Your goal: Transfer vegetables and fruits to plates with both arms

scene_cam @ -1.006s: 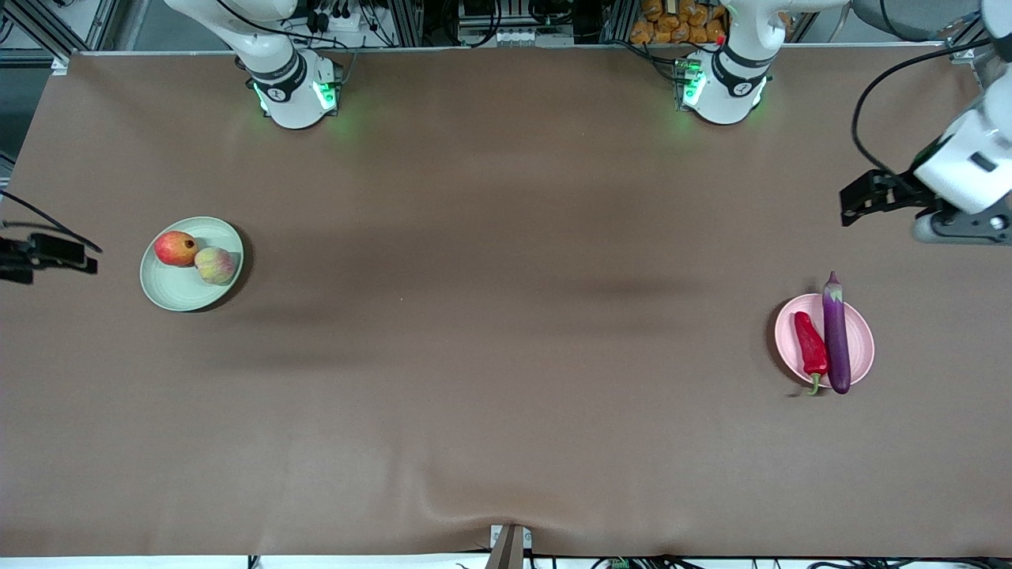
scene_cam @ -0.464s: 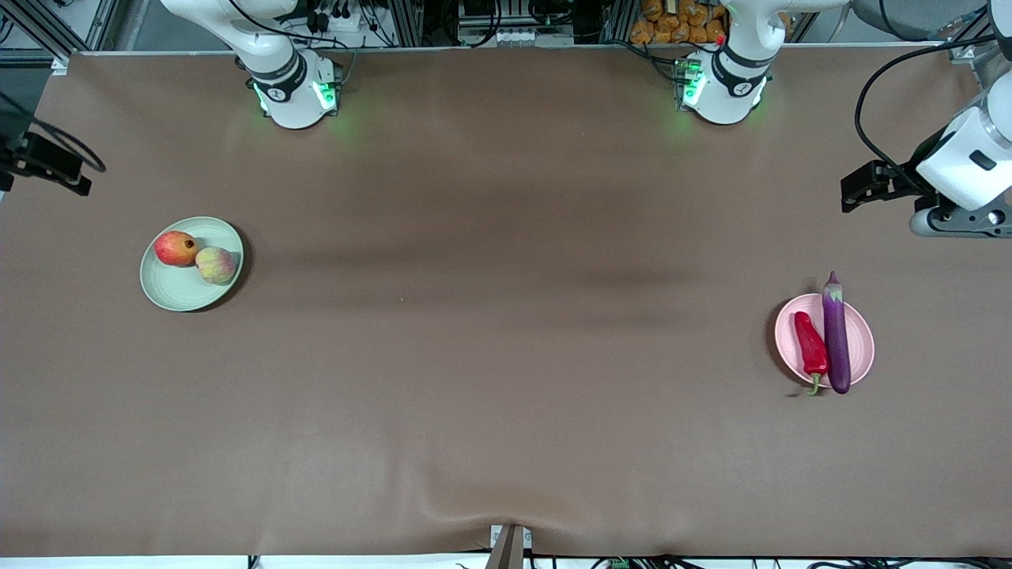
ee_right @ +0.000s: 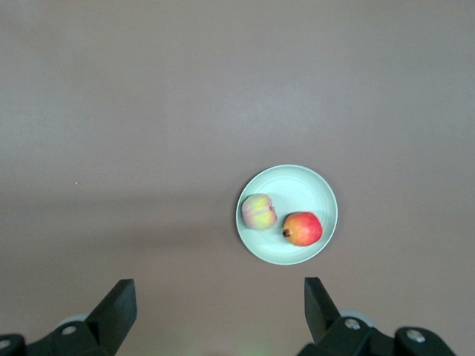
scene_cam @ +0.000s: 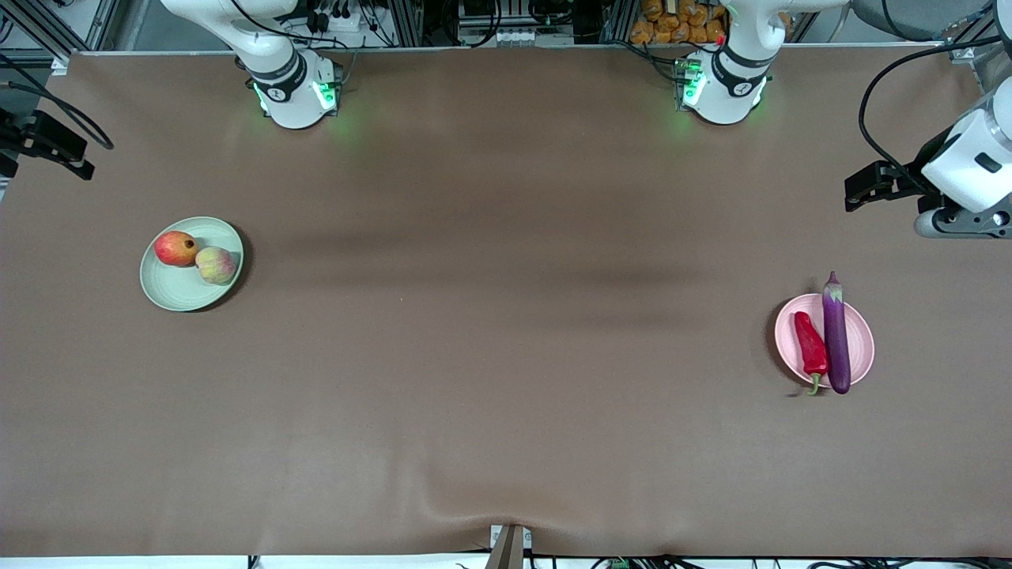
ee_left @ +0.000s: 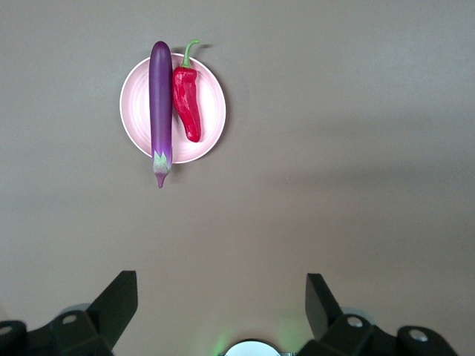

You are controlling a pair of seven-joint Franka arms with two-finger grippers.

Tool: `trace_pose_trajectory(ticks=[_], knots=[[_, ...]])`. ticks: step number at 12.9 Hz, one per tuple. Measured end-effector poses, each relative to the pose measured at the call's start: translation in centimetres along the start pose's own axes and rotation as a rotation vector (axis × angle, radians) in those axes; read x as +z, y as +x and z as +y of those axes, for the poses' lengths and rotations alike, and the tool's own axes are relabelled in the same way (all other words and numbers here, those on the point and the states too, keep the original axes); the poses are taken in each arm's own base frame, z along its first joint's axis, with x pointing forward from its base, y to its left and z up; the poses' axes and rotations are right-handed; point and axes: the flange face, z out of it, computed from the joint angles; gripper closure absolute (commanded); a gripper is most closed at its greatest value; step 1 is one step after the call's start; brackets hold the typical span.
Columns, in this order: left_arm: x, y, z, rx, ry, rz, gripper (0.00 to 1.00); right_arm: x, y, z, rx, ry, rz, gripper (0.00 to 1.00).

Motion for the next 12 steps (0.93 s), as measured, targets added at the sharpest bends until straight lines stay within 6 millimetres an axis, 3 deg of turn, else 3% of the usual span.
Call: trace_pose_trajectory(ticks=[6, 12], knots=[[1.5, 1.0, 0.3, 0.005, 0.0, -0.03, 0.0, -1.5, 2.7, 0.4, -0.012, -0.01, 0.023, 0.0], [1.4, 1.0, 0.9, 0.017, 0.001, -0.025, 0.0, -1.4, 2.4, -0.5, -0.03, -0.016, -0.018, 0.0]])
